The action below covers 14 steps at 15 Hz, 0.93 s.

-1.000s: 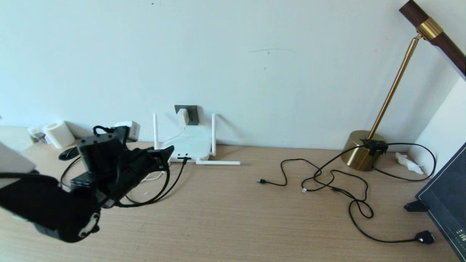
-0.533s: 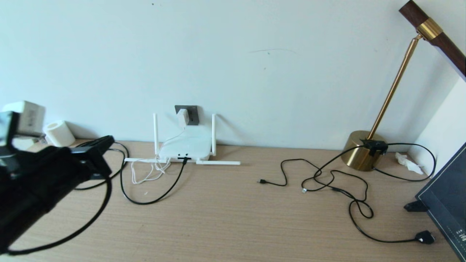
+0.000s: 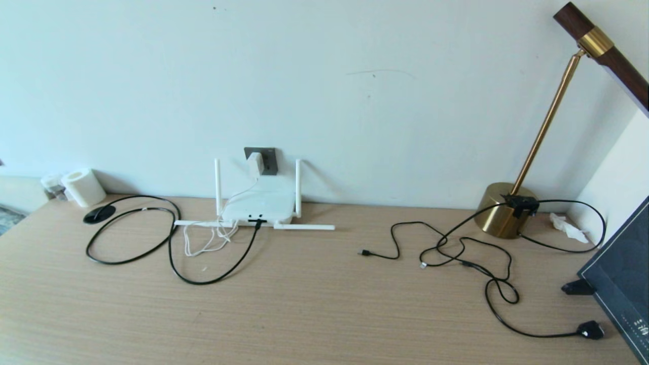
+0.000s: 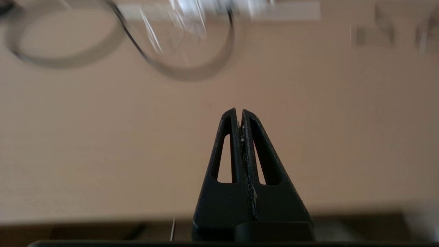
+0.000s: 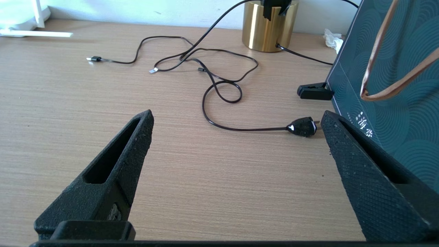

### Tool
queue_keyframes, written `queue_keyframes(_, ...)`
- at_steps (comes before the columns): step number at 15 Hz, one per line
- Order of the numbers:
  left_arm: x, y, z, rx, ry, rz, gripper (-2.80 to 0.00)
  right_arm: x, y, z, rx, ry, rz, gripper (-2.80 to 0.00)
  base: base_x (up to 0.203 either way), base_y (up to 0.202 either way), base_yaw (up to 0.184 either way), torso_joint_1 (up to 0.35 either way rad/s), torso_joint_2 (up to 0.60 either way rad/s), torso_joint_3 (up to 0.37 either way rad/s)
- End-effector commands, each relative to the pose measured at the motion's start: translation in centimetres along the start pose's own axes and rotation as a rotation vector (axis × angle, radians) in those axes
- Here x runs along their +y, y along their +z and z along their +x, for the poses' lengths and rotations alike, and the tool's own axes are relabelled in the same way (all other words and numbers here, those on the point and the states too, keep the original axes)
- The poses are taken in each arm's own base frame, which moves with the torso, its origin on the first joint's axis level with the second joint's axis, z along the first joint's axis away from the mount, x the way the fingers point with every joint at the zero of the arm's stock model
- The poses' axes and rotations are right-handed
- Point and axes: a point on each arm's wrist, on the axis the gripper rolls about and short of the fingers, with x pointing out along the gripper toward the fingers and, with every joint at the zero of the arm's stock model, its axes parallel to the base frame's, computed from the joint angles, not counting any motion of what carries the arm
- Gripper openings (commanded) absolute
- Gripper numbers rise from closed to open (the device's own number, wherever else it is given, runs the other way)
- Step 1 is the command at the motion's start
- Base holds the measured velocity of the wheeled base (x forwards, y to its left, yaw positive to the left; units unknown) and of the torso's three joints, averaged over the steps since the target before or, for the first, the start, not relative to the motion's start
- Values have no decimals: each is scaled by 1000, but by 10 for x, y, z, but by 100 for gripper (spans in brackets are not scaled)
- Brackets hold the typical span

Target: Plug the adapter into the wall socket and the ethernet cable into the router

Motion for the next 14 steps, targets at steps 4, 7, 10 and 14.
queue_keyframes(4, -1, -55, -2, 129, 67, 11, -280, 0, 0, 0, 2, 1, 0, 0, 0, 0, 0, 0, 0, 0)
queue_keyframes(7, -2, -53, -2, 88, 97, 58, -280, 0, 0, 0, 0, -1, 3, 0, 0, 0, 0, 0, 0, 0)
queue_keyframes(10, -2, -54, -5, 48, 7, 78, -280, 0, 0, 0, 0, 0, 5, 0, 0, 0, 0, 0, 0, 0)
queue_keyframes(14, -3, -60, -20, -151, 12, 94, -280, 0, 0, 0, -2, 1, 3, 0, 0, 0, 0, 0, 0, 0)
